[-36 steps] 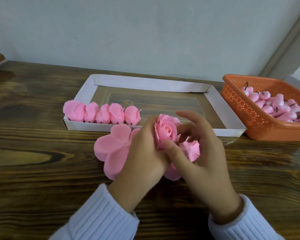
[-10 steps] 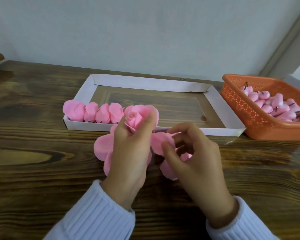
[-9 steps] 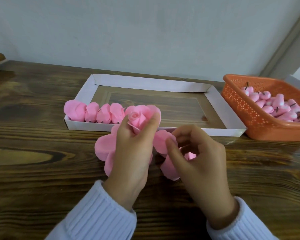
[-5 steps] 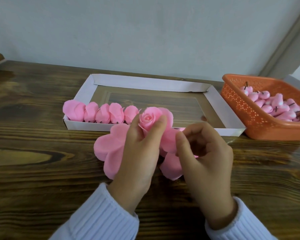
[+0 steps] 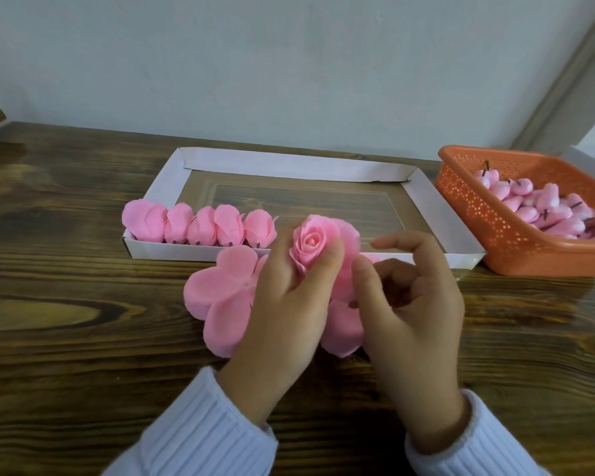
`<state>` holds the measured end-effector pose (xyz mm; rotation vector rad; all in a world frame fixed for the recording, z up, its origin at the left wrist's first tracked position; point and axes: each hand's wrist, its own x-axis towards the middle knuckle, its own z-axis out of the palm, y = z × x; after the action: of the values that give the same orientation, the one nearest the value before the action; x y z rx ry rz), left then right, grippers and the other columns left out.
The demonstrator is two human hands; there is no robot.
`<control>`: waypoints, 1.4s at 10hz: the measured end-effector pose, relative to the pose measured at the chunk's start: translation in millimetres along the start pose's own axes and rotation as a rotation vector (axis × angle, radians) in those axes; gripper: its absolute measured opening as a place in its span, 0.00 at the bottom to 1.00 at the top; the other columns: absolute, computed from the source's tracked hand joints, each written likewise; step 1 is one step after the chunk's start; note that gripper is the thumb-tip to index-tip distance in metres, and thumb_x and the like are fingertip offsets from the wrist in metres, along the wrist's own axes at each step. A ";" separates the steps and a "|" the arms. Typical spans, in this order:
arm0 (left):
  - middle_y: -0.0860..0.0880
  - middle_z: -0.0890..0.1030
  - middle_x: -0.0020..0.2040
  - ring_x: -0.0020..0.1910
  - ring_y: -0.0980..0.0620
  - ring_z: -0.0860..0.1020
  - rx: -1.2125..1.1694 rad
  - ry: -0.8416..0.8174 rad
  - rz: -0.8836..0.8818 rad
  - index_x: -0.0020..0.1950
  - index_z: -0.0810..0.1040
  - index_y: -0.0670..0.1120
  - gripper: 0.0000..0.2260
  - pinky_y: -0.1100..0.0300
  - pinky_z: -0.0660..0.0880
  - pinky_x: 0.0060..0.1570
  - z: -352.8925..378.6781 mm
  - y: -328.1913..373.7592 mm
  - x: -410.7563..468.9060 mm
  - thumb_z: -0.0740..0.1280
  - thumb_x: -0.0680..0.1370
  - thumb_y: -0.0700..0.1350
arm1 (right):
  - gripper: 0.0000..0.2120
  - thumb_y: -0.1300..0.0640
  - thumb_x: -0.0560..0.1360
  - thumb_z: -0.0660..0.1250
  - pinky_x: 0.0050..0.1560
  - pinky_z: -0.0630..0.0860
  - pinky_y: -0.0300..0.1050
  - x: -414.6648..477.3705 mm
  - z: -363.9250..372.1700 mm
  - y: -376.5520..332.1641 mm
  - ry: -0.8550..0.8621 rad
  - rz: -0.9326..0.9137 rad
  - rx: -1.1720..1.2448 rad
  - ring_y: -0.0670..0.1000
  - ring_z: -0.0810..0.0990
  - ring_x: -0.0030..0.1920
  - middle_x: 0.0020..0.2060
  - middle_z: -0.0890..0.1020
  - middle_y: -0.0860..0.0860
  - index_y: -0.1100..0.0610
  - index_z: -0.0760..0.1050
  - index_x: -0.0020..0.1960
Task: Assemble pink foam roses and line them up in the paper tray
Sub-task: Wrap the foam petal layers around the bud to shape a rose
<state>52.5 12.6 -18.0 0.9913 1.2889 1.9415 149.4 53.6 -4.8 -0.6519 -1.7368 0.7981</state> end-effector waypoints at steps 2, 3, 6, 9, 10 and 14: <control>0.58 0.84 0.48 0.49 0.61 0.82 0.069 -0.106 0.004 0.54 0.77 0.55 0.10 0.67 0.77 0.47 1.8 0.4 -0.5 0.67 0.74 0.55 | 0.04 0.61 0.76 0.68 0.28 0.73 0.43 3.9 -4.5 2.4 0.009 0.129 0.159 0.53 0.76 0.26 0.28 0.79 0.56 0.55 0.73 0.47; 0.55 0.84 0.49 0.50 0.58 0.82 0.087 -0.137 -0.019 0.54 0.78 0.56 0.15 0.63 0.79 0.49 0.8 0.4 -0.9 0.67 0.72 0.61 | 0.02 0.58 0.75 0.65 0.30 0.75 0.41 5.5 -4.7 1.6 0.007 0.142 0.251 0.49 0.78 0.28 0.28 0.80 0.55 0.57 0.74 0.46; 0.51 0.84 0.49 0.51 0.53 0.83 0.144 -0.171 -0.092 0.61 0.75 0.50 0.26 0.46 0.79 0.56 -1.2 1.6 1.8 0.77 0.65 0.45 | 0.06 0.61 0.75 0.60 0.41 0.73 0.39 12.1 -10.1 8.1 0.085 0.081 0.234 0.47 0.77 0.39 0.39 0.79 0.52 0.55 0.76 0.46; 0.48 0.85 0.46 0.48 0.50 0.84 0.114 -0.147 -0.072 0.56 0.77 0.43 0.17 0.50 0.81 0.50 -0.2 3.9 3.2 0.74 0.71 0.33 | 0.13 0.64 0.72 0.62 0.59 0.73 0.46 11.9 -11.8 9.0 -0.197 -0.095 0.203 0.52 0.75 0.62 0.57 0.78 0.48 0.51 0.77 0.52; 0.51 0.84 0.41 0.43 0.53 0.84 0.133 -0.163 -0.030 0.51 0.78 0.46 0.14 0.59 0.79 0.40 0.6 4.1 1.8 0.74 0.68 0.37 | 0.18 0.65 0.74 0.62 0.58 0.73 0.39 11.7 -11.8 9.7 -0.261 -0.063 0.255 0.47 0.76 0.62 0.60 0.77 0.46 0.54 0.73 0.62; 0.64 0.80 0.31 0.31 0.69 0.77 0.219 -0.280 -0.040 0.35 0.77 0.54 0.17 0.76 0.72 0.33 0.3 14.2 -4.8 0.71 0.67 0.30 | 0.11 0.59 0.78 0.58 0.65 0.71 0.47 15.6 -9.0 15.3 -0.401 -0.198 0.178 0.45 0.76 0.63 0.55 0.81 0.49 0.57 0.80 0.52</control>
<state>54.3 4.0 -5.9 1.2836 1.3641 1.5868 154.2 76.8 -5.5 -0.2015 -2.0224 0.9768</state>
